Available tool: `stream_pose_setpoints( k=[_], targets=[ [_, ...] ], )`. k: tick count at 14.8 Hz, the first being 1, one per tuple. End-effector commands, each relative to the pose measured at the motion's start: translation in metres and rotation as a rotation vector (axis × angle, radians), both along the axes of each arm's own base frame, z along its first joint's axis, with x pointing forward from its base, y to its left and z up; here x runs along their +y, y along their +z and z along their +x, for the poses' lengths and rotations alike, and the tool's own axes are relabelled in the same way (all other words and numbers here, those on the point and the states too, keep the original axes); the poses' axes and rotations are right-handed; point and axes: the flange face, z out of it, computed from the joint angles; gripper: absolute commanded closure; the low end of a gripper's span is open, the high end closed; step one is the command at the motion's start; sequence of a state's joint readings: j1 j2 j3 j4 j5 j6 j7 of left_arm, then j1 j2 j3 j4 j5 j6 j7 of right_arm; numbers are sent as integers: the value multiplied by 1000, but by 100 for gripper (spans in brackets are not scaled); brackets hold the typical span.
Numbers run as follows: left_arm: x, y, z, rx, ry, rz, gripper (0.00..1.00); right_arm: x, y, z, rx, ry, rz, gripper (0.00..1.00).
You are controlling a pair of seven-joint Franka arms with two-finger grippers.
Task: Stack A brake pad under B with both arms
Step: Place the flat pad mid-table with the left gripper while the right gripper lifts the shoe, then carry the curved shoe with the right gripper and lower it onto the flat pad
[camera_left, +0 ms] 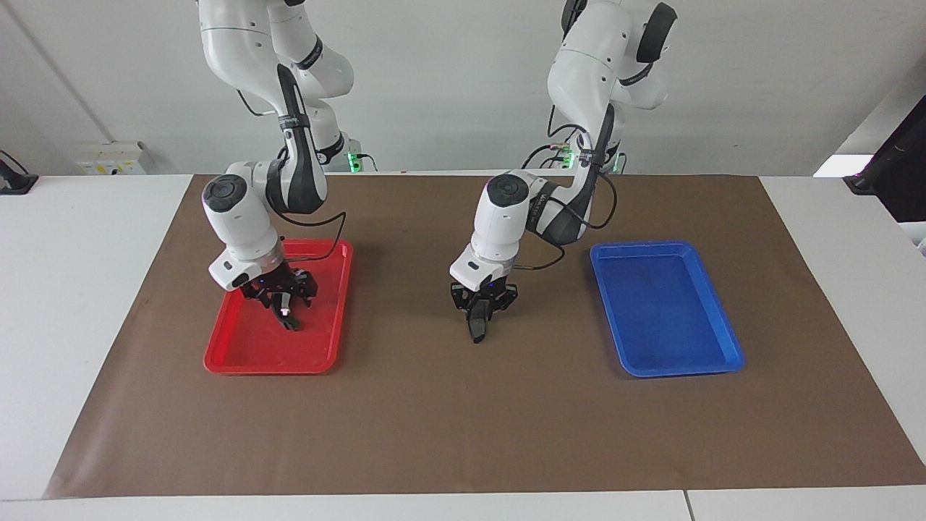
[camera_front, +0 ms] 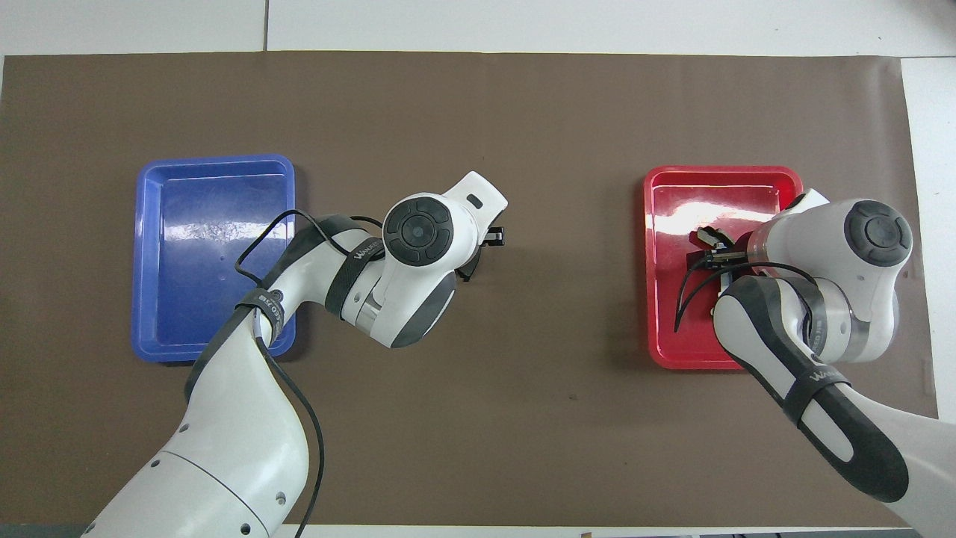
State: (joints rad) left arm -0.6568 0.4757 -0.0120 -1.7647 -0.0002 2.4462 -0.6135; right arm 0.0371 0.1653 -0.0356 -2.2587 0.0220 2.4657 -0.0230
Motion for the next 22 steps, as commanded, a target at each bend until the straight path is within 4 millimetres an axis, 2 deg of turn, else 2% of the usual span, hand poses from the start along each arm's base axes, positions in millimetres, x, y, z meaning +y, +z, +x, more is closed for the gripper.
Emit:
stream_pose_setpoints(
  k=[1,3,4,5,8,10,11,13,15,16,18,20,22],
  targets=[
    [30,36,0,12,36,12,0,-1,5,-4,12,31,15,23],
    [77,78,-4,52,72,44,0,-2,5,-4,11,65,13,60],
    [106,94,0,76,68,67,0,-2,5,-3,8,62,13,85],
    [124,104,1,109,51,93,0,-2,5,-3,10,57,14,100],
    [211,133,16,179,41,132,0,-1,13,1,19,35,18,100],
    [257,147,19,212,26,142,0,3,31,9,46,2,26,100],
    [288,156,21,228,32,143,0,10,46,14,57,-9,29,100],
    [337,181,20,220,11,137,0,25,72,23,73,13,34,100],
    [381,208,18,185,-21,132,0,61,101,40,49,64,45,100],
    [396,226,17,183,-24,130,0,71,104,46,51,78,47,100],
    [424,266,20,189,2,127,0,107,114,47,37,118,51,100],
    [429,294,19,179,12,127,0,143,111,44,29,16,56,100],
    [431,309,17,179,16,135,0,195,115,46,26,-41,61,100]
  ],
)
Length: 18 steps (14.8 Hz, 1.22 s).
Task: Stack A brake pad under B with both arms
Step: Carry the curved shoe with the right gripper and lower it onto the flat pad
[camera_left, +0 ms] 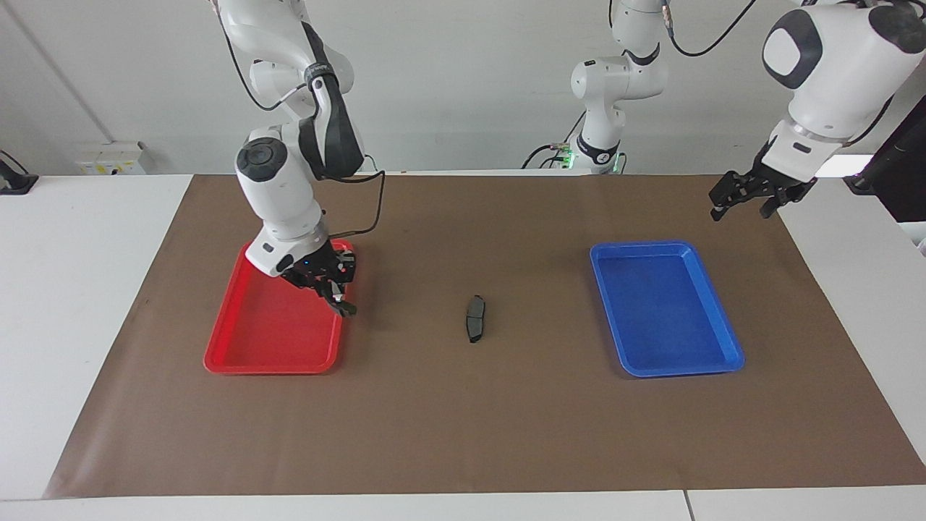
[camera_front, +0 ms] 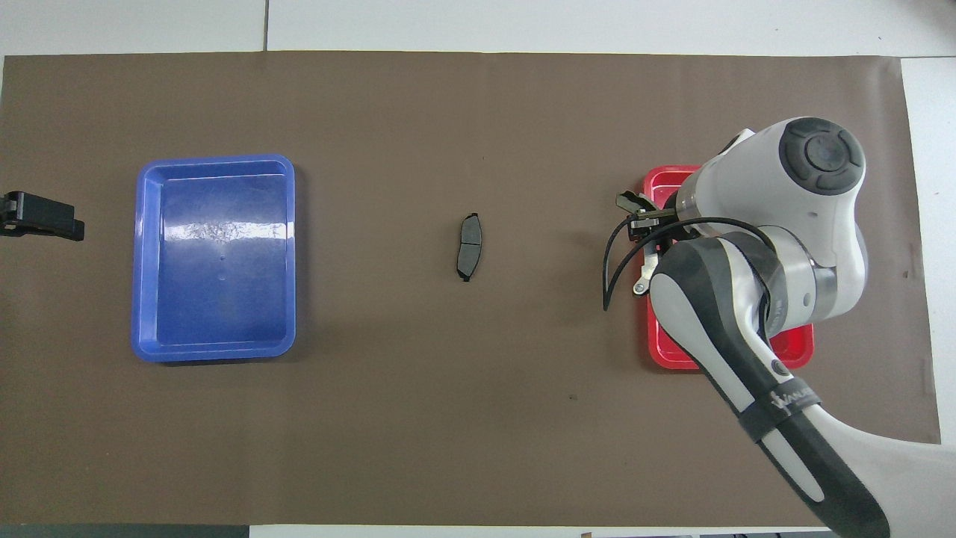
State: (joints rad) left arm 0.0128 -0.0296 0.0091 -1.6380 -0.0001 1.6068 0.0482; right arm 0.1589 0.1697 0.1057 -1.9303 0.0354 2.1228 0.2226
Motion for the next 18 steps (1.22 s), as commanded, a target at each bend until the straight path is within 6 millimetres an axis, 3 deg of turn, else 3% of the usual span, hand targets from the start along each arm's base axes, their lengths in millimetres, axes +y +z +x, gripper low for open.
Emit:
stream_pose_setpoints(
  k=[1,4,7,10,15,18],
  targets=[
    [-1,18,1,21,-10,4,0,66,-4,15,2,-84,21,100],
    [-8,1,-7,54,-15,3,0,140,-19,27,5,-190,38,100],
    [-11,0,-8,49,-21,3,0,179,-40,19,15,-176,34,100],
    [-21,0,-3,14,-46,25,0,190,-54,24,-14,-218,60,100],
    [-17,2,-3,8,-40,27,0,194,-65,30,-49,-267,92,100],
    [-7,2,-4,9,-19,26,0,220,-80,15,-35,-227,85,100]
  ],
)
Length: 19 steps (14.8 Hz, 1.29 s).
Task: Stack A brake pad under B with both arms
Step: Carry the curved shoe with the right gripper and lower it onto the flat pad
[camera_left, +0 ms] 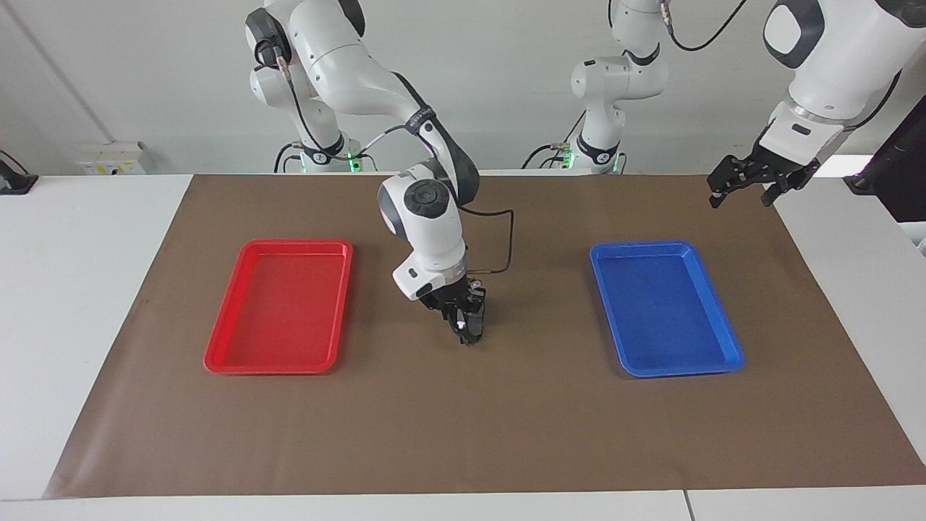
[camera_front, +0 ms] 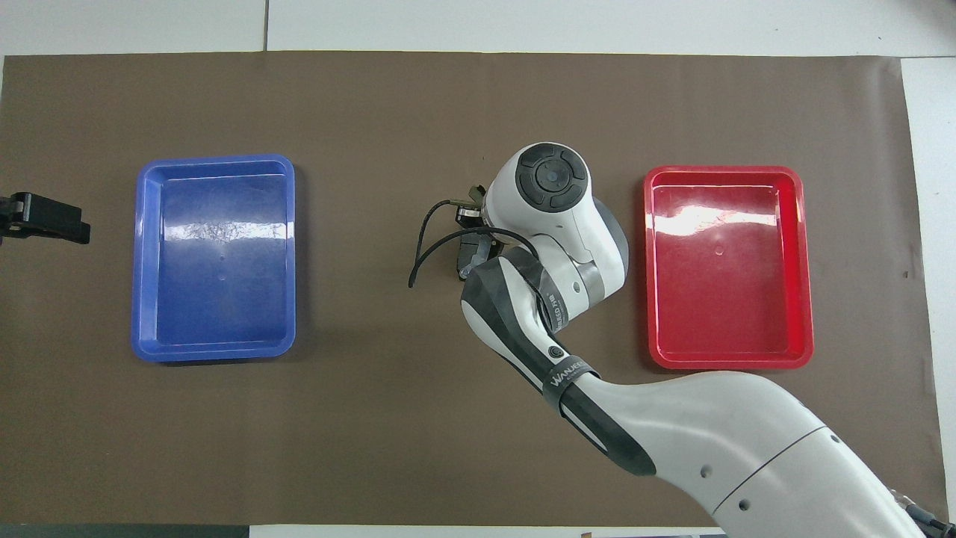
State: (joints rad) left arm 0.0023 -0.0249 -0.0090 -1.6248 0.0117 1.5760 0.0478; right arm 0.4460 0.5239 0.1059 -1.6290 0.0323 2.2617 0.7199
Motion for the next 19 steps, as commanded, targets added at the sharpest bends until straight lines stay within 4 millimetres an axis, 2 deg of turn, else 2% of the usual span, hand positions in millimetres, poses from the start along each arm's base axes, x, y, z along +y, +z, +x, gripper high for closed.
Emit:
stream_pose_setpoints(
  k=[1,4,9,11,19],
  targets=[
    [9,0,-2,-10,11,14,0,20,-8,-4,-9,2,2,100],
    [7,0,-2,-12,8,14,0,18,-13,-4,-11,25,-26,100],
    [9,1,-2,-13,11,14,0,14,-7,0,-27,50,-58,100],
    [9,1,-2,-13,11,14,0,19,-13,-6,-21,58,-62,100],
    [9,1,-2,-13,11,14,0,16,-25,-10,-17,56,-63,100]
  ],
)
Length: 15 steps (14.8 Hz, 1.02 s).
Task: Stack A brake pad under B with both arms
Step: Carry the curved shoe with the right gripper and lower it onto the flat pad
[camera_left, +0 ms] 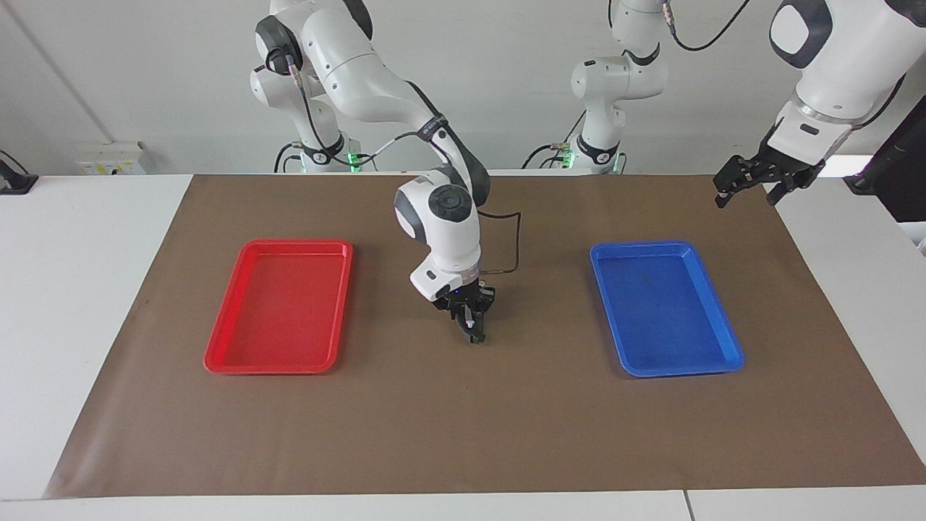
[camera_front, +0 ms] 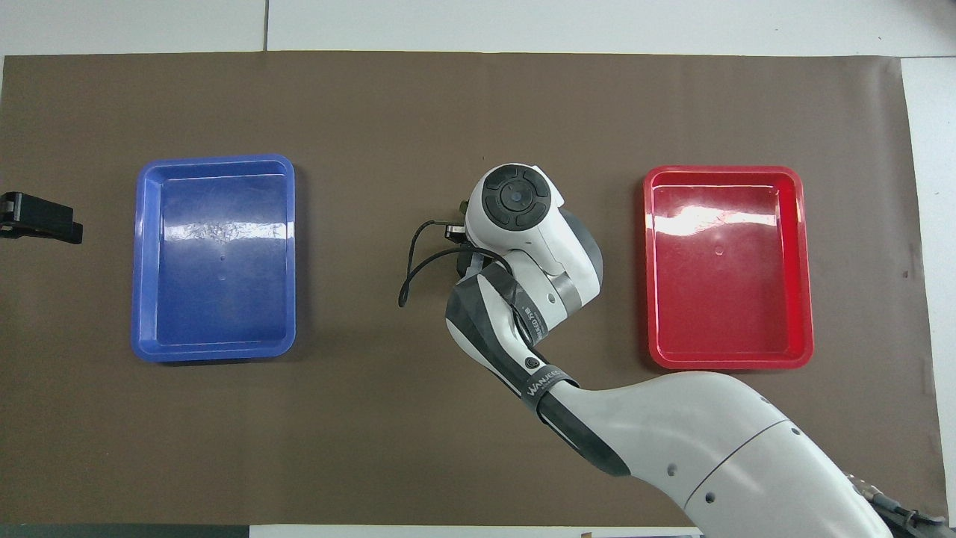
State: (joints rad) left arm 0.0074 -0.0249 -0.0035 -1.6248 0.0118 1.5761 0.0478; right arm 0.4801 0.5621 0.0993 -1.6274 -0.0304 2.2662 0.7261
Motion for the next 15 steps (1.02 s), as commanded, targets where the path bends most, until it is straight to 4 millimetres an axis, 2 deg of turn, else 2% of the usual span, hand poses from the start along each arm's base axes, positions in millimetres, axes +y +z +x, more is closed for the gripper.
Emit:
stream_pose_setpoints(
  k=[1,3,6,9,10,11,12,15],
  targets=[
    [3,1,-2,-13,0,14,0,-1,1,0,-18,-2,-2,100],
    [2,1,-2,-13,-1,14,0,1,1,0,-21,-3,2,100],
    [3,1,-2,-13,0,14,0,-1,-5,-1,-38,-8,21,81],
    [2,1,-2,-13,-1,14,0,0,-5,-2,-35,-8,22,81],
    [2,1,-2,-13,-1,14,0,-1,-5,-1,-35,-9,22,71],
    [3,1,-2,-13,0,14,0,0,-5,-1,-36,-9,23,19],
    [3,1,-2,-13,0,14,0,1,-4,-1,-36,-10,23,1],
    [2,1,-2,-13,-1,14,0,4,11,-1,-37,-7,22,1]
  ],
)
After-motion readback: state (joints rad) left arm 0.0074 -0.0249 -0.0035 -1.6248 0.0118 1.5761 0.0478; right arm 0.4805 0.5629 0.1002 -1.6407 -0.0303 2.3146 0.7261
